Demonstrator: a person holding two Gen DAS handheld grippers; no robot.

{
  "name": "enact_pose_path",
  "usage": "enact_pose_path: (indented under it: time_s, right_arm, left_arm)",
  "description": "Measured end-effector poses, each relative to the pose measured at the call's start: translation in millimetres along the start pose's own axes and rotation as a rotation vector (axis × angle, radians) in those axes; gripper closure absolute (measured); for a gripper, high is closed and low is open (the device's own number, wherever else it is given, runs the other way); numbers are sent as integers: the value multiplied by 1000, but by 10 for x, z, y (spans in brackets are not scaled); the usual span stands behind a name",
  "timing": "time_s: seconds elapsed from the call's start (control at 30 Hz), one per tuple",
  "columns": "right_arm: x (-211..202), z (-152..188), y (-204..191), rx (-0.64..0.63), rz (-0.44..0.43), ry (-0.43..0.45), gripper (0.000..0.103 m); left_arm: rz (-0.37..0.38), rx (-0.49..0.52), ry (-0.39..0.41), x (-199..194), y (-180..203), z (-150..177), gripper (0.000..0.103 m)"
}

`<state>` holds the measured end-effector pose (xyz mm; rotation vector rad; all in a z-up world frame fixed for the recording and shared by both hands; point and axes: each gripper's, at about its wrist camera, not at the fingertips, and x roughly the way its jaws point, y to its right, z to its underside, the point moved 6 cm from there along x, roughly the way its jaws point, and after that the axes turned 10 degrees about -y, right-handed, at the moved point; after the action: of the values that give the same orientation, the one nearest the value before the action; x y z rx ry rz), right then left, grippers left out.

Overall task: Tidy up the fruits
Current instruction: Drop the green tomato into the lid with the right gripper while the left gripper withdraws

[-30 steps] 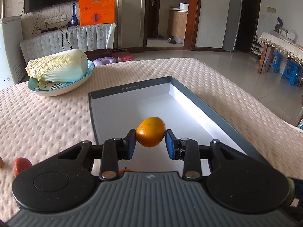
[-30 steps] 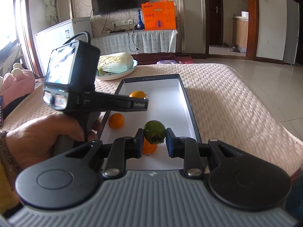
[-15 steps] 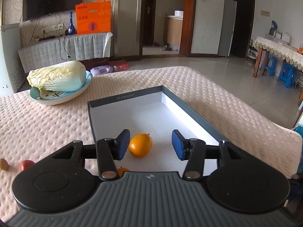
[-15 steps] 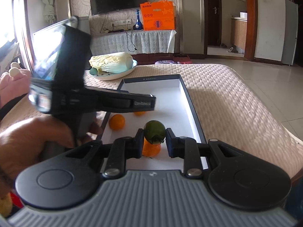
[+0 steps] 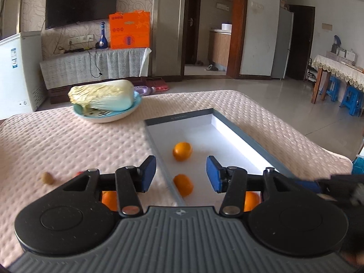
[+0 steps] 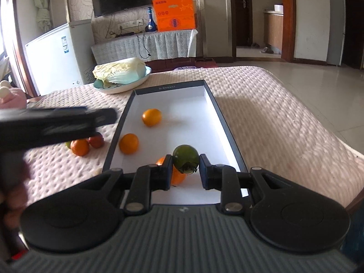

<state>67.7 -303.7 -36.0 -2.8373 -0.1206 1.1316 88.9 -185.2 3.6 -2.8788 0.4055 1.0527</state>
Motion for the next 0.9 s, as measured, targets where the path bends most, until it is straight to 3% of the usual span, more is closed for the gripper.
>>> enact_pose_path:
  time_s: [0.27,0.57,0.77,0.9]
  right_arm:
    - [25,-34,-121,15,-31,13,75]
    - [141,-28,-146,40,13,-19,75]
    - [214,-54,-154,53,40,-21,75]
    - [260,-67,-192,48,43,-21,75]
  left_arm:
    - [-8,17,-2,-420,-11,306,48]
    - [-32,49,-40,-439,22,523,48]
    - [-44,35,-55,-445,-176,571,48]
    - [-63,6,-55,-482,-355,595,42]
